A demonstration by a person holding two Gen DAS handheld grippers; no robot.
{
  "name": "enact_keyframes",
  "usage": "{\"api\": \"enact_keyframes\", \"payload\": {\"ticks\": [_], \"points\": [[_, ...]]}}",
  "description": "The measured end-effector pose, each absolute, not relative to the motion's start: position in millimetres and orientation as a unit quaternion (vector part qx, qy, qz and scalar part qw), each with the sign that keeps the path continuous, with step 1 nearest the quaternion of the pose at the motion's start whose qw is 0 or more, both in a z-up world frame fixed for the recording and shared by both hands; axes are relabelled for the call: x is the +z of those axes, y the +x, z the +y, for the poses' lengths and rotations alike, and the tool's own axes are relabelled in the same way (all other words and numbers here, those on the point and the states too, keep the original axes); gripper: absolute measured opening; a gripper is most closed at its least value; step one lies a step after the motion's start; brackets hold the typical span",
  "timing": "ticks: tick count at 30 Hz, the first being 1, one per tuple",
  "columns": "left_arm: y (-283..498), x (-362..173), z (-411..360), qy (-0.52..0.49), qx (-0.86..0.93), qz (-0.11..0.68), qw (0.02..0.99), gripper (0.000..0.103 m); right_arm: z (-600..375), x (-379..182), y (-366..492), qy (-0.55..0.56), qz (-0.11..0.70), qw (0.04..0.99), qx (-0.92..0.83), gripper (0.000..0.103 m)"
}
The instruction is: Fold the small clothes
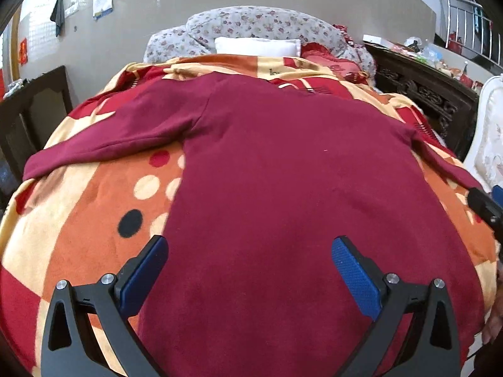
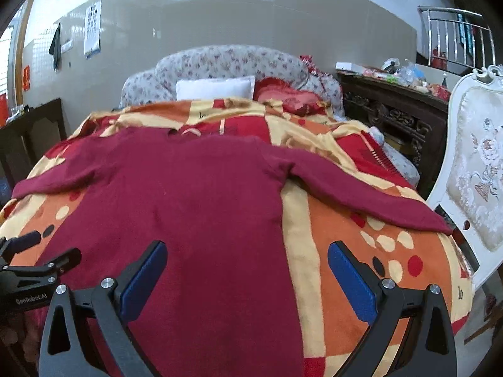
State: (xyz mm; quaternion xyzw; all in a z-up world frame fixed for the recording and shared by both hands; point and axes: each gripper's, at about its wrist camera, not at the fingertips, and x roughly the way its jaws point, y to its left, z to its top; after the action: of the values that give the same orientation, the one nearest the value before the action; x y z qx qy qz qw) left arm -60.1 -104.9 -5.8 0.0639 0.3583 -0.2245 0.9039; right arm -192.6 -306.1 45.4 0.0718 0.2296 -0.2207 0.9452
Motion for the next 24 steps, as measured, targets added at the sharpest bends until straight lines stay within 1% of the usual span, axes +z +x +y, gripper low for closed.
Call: {"api": "enact_keyframes", "payload": {"ticks": [2, 5, 8, 10, 15, 24], "points": [[-59.3, -7.6, -105.3, 0.072, -0.215, 0.355, 0.907, 0.103, -303.7, 44.8, -193.7, 0.064, 0.231, 0.947, -0.216, 0.103], [-58.2, -12.0, -103.8, 0.065, -0.209, 0.359, 0.907, 0.103, -305.5, 38.0, -185.7, 0.063, 0.272, 0.934, -0.225, 0.103], [-55.5, -20.5, -101.5, 0.058, -0.206, 0.369, 0.905, 0.103, -309.2, 30.5, -182.6, 0.097, 0.322, 0.916, -0.218, 0.103], [-55.0, -25.9, -102.3, 0.059, -0.207, 0.375, 0.902, 0.103, -306.9, 26.7, -181.2, 0.082, 0.323, 0.916, -0.224, 0.103], [-54.7, -29.9, -101.8, 0.055, -0.201, 0.376, 0.903, 0.103, -302.9, 15.9, -181.8, 0.036, 0.292, 0.925, -0.241, 0.103], [-58.2, -35.0, -102.4, 0.052, -0.198, 0.375, 0.904, 0.103, -304.8, 6.6, -184.2, 0.040, 0.291, 0.925, -0.241, 0.103]]}}
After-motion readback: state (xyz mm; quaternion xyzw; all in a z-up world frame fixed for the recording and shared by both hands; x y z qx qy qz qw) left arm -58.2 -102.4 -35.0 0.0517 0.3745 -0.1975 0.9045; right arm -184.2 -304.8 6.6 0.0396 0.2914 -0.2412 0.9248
